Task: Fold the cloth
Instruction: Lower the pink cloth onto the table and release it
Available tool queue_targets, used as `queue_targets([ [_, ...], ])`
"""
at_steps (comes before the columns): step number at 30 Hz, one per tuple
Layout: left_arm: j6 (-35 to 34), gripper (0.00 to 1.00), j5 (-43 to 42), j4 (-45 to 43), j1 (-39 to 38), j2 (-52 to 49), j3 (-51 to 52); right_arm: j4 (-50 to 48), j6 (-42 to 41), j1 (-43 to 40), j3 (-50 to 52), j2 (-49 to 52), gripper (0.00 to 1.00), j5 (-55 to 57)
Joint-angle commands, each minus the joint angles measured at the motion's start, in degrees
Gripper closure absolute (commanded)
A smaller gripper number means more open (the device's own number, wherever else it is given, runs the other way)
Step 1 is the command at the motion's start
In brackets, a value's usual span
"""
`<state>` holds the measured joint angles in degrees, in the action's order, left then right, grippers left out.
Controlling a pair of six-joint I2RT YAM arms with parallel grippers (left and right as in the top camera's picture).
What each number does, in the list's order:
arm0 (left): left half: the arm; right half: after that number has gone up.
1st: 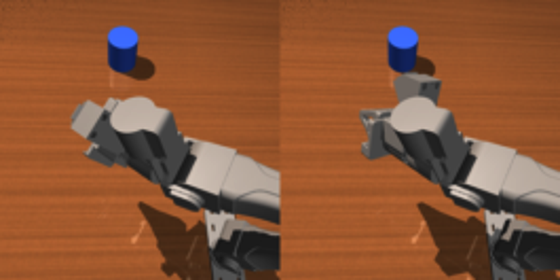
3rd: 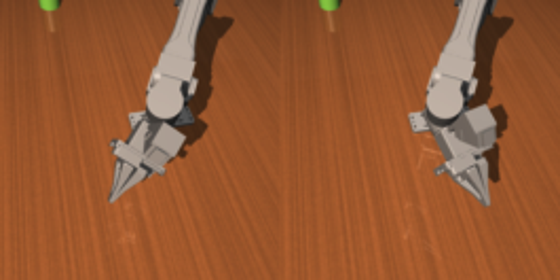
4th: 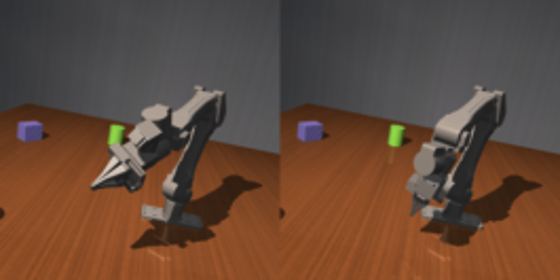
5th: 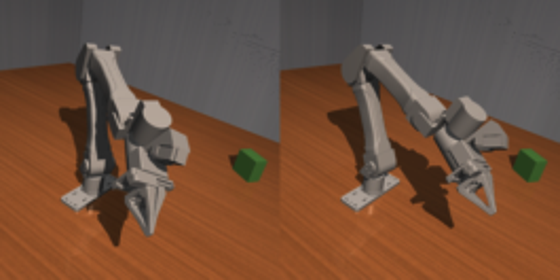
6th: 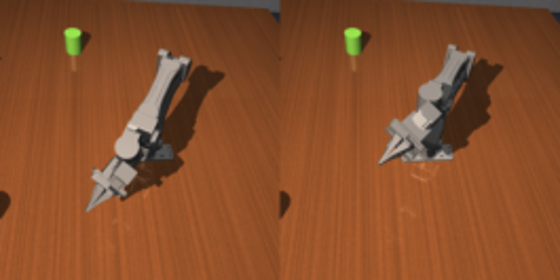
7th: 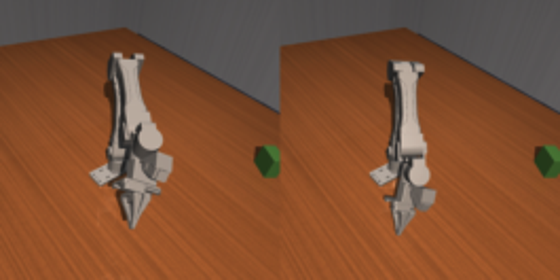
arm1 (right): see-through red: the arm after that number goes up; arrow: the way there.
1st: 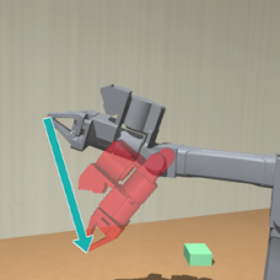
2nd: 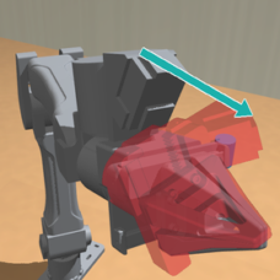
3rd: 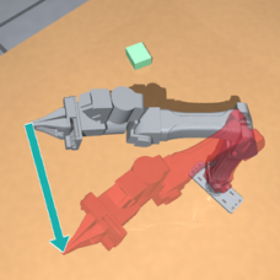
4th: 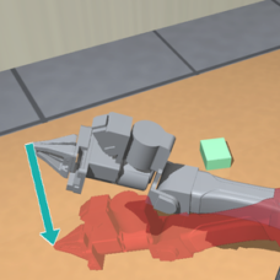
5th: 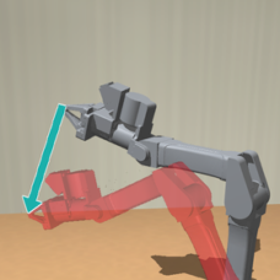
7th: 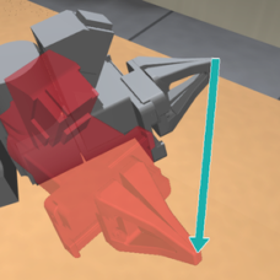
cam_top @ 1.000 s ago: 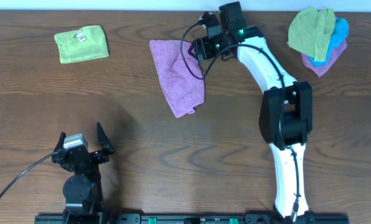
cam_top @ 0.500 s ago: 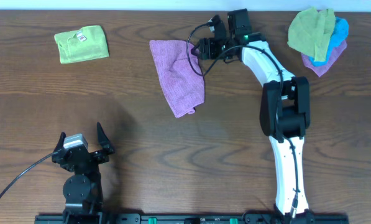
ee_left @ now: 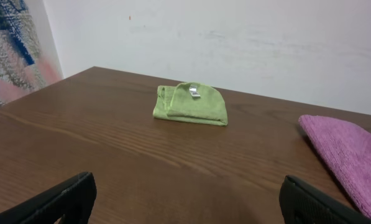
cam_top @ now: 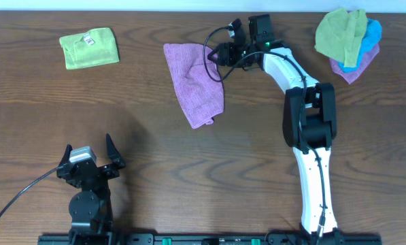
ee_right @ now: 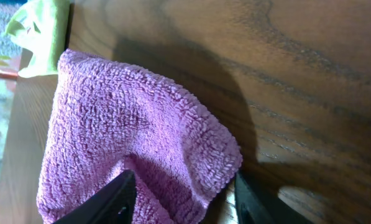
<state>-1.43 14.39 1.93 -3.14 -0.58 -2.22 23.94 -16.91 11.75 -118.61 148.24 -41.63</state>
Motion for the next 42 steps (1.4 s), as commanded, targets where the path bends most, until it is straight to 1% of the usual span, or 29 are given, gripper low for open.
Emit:
queue_targets([
  [1, 0.81, 0.05, 0.70, 0.96, 0.22, 0.37, 1.97, -0.66, -0.90, -0.42, -0.70, 0.94, 0.50, -1.03],
  [5, 0.81, 0.05, 0.70, 0.96, 0.24, 0.37, 1.97, -0.90, -0.87, -0.42, -0.70, 0.96, 0.52, -0.76],
  [6, 0.81, 0.05, 0.70, 0.96, 0.22, 0.37, 1.97, -0.94, -0.90, -0.42, -0.70, 0.98, 0.55, -0.70],
  [8, 0.81, 0.04, 0.70, 0.96, 0.22, 0.37, 1.97, -1.46, -1.16, -0.24, -0.70, 1.40, 0.59, -0.66],
  [11, 0.81, 0.05, 0.70, 0.96, 0.22, 0.37, 1.97, -2.16, -2.91, 0.11, -0.70, 2.60, 0.59, -0.98],
  [15, 0.81, 0.05, 0.70, 0.96, 0.22, 0.37, 1.97, -2.84, -2.99, 0.46, -0.70, 2.97, 0.61, -1.22],
  [17, 0.81, 0.05, 0.70, 0.96, 0.22, 0.37, 1.97, -3.93, -3.02, 0.57, -0.70, 2.97, 0.68, -1.22],
  [21, 0.81, 0.05, 0.70, 0.96, 0.22, 0.37, 1.97, -5.42, -4.11, 0.61, -0.70, 2.97, 0.97, -0.76],
  [22, 0.81, 0.05, 0.70, 0.96, 0.22, 0.37, 1.97, -5.95, -4.22, 0.61, -0.70, 2.97, 0.99, -0.83],
  [28, 0.81, 0.05, 0.70, 0.96, 0.22, 0.37, 1.97, -7.08, -5.40, -0.48, -1.77, 2.93, 0.99, -4.11],
  [33, 0.81, 0.04, 0.70, 0.96, 0.22, 0.37, 1.97, -0.74, -4.98, -3.06, -6.21, 2.08, 0.99, -5.11],
  [36, 0.81, 0.05, 0.70, 0.96, 0.22, 0.37, 1.97, 5.14, -2.32, -4.81, -10.16, 1.64, 0.99, -4.04],
  [42, 0.81, 0.05, 0.70, 0.96, 0.24, 0.37, 1.97, 26.10, 5.55, -7.04, -20.09, 1.20, 0.99, 14.93],
])
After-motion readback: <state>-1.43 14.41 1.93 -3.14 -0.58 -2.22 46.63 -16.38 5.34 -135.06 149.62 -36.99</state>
